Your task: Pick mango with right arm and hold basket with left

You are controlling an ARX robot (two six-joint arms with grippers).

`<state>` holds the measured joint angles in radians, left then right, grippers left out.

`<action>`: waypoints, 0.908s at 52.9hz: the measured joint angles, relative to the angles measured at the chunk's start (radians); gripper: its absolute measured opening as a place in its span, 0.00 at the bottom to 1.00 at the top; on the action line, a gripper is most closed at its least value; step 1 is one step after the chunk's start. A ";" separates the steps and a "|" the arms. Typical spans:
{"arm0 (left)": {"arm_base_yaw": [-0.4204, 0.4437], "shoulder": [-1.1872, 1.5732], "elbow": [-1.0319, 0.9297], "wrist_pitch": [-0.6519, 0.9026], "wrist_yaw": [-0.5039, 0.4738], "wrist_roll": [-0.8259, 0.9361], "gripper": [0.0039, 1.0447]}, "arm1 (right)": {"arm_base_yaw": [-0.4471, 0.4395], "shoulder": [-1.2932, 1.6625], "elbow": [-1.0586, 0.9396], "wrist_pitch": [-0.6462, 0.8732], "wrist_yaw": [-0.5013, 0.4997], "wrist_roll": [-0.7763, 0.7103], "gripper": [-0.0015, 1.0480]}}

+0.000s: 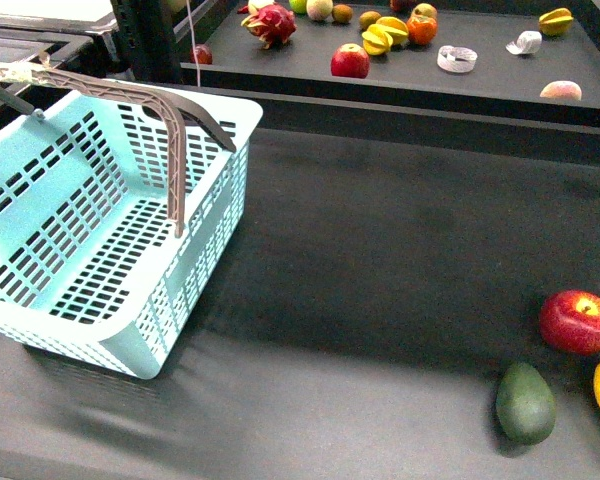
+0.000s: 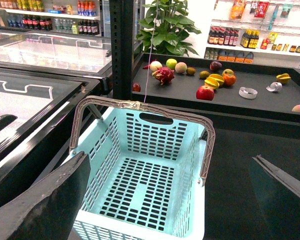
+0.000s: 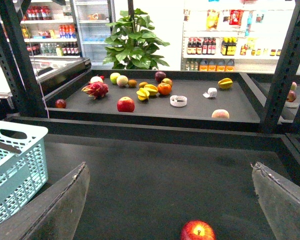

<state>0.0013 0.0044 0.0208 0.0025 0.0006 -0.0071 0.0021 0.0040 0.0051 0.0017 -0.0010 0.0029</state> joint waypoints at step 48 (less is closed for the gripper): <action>-0.099 0.755 0.006 0.685 -0.495 -0.218 0.95 | 0.000 0.000 0.000 0.000 0.000 0.000 0.92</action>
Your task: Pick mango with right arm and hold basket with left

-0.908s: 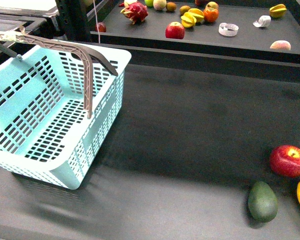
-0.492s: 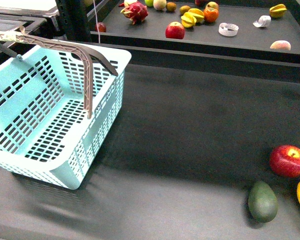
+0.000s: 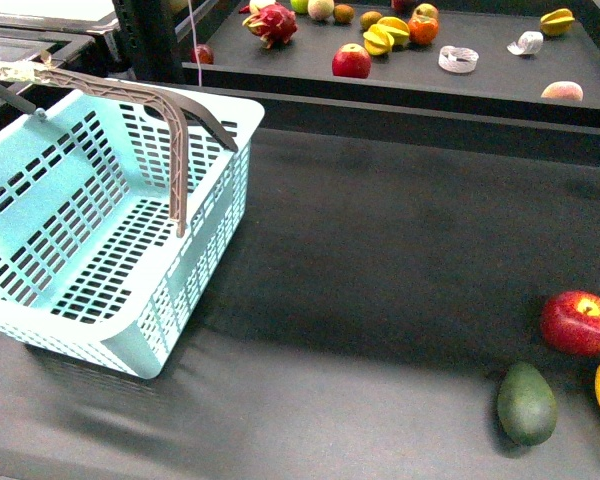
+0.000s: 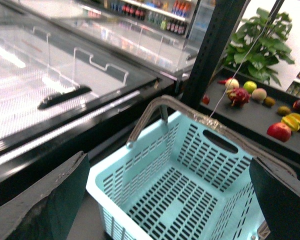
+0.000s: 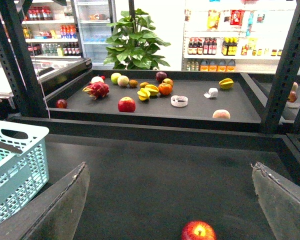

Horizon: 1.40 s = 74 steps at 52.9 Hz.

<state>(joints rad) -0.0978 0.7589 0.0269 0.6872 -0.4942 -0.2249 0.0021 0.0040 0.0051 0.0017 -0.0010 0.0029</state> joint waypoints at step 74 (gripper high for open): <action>-0.006 1.338 1.099 -0.193 0.189 -0.678 0.95 | 0.000 0.000 0.000 0.000 0.000 0.000 0.92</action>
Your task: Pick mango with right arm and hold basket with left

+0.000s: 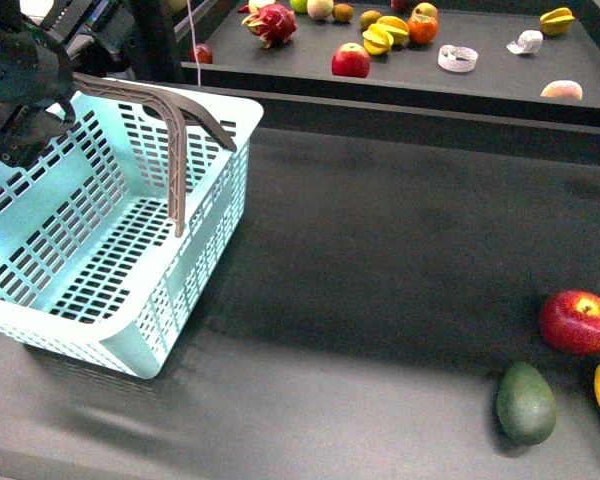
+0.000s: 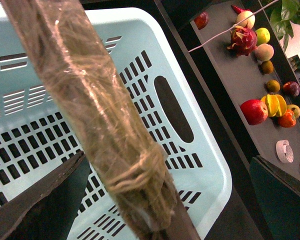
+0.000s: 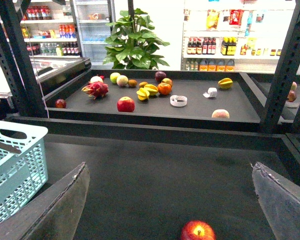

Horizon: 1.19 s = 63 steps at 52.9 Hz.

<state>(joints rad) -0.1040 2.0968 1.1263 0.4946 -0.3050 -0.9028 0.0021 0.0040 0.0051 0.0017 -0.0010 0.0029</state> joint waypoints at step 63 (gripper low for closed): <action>-0.028 -0.161 -0.190 0.208 0.222 0.146 0.07 | 0.000 0.000 0.000 0.000 0.000 0.000 0.92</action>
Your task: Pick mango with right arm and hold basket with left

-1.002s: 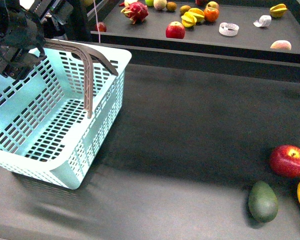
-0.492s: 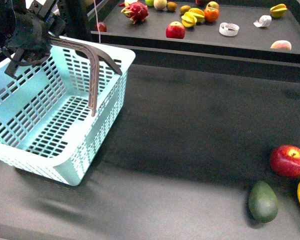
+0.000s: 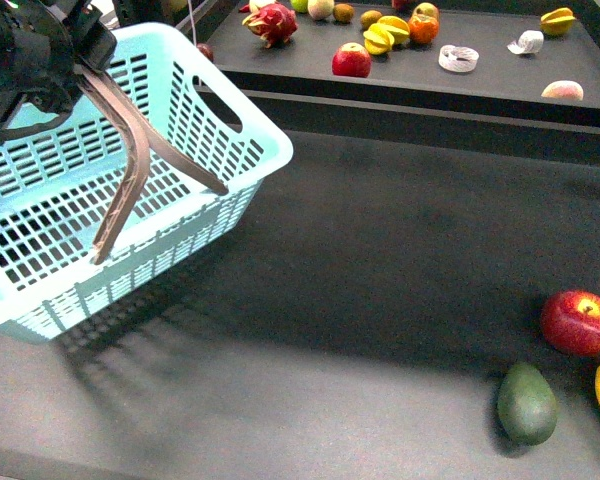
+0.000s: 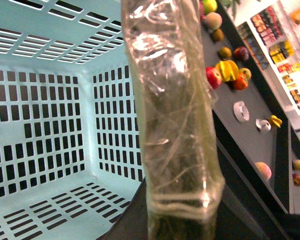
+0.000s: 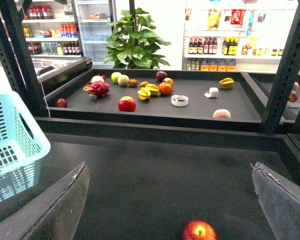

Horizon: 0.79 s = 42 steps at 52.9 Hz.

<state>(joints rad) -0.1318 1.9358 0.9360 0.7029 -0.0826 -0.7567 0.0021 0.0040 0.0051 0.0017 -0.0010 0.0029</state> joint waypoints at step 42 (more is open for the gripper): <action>-0.366 -0.375 -0.454 0.261 0.178 0.534 0.07 | 0.000 0.000 0.000 0.000 0.000 0.000 0.92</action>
<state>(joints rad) -0.4980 1.5604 0.4820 0.9634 0.0956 -0.2226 0.0021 0.0040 0.0051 0.0017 -0.0010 0.0029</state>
